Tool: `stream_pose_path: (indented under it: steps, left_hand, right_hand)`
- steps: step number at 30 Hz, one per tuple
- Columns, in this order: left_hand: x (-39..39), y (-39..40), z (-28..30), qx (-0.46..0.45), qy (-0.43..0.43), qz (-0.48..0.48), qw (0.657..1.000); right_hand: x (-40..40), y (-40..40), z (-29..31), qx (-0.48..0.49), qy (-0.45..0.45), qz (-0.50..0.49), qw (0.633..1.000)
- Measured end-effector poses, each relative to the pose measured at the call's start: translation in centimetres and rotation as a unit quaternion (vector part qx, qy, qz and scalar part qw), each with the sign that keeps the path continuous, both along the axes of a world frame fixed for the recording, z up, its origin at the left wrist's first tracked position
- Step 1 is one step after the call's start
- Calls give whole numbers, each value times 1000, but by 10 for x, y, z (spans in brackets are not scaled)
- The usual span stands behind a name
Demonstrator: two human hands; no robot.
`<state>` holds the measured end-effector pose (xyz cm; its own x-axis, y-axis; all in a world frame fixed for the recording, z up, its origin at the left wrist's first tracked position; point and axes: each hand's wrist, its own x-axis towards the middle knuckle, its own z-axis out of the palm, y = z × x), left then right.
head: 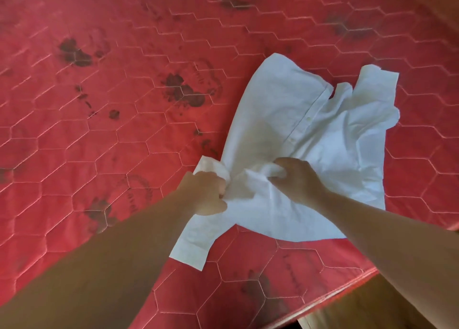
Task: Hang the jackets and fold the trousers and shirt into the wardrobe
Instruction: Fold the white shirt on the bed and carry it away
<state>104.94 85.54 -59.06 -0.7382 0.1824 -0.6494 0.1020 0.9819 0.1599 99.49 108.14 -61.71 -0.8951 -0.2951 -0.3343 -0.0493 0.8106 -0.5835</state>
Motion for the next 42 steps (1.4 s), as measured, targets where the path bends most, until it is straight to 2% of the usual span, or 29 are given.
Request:
stream_pose_path:
  steps: [2, 4, 6, 7, 9, 11, 14, 16, 19, 24, 28, 33, 36, 40, 42]
  left_hand:
    - [-3, 3, 22, 113, -46, 101, 987]
    - [-16, 5, 58, 231, -27, 159, 959]
    - [-32, -1, 102, 282, -37, 160, 945]
    - [-40, -6, 126, 276, -58, 151, 947]
    - [-48, -18, 176, 230, -84, 142, 959]
    - [-50, -33, 225, 180, -59, 104, 976]
    - [-46, -58, 299, 91, 19, 28, 995]
    - [-40, -76, 345, 20, 66, -13, 998]
    - [-24, -101, 407, -74, 136, -44, 987]
    - [13, -131, 503, -185, 229, -100, 950]
    - [39, -150, 587, -175, 224, -79, 955]
    - [64, -169, 663, -229, 321, -79, 915]
    - [75, -180, 689, -174, 416, -43, 892]
    - [77, -177, 702, 64, 443, 69, 892]
    - [71, -162, 699, 87, 439, 109, 888]
  right_hand:
    - [6, -20, 40, -90, 12, 74, 993]
    - [7, -39, 87, -124, 29, 172, 977]
    - [0, -53, 140, -149, 31, 215, 965]
    - [-5, -59, 169, -155, 27, 224, 962]
    - [-18, -64, 225, -116, 13, 229, 967]
    - [-32, -61, 273, 10, 6, 250, 968]
    - [-40, -53, 331, 265, 21, 299, 916]
    - [-39, -56, 363, 316, 33, 305, 898]
    - [-32, -73, 420, 336, 111, 332, 874]
    - [-20, -97, 523, 310, 244, 293, 871]
    - [-6, -112, 606, 227, 314, 249, 888]
    - [10, -125, 681, 130, 364, 264, 884]
    - [15, -130, 712, 65, 344, 282, 894]
    - [13, -138, 718, 157, 268, 334, 890]
    - [18, -148, 701, 173, 238, 385, 875]
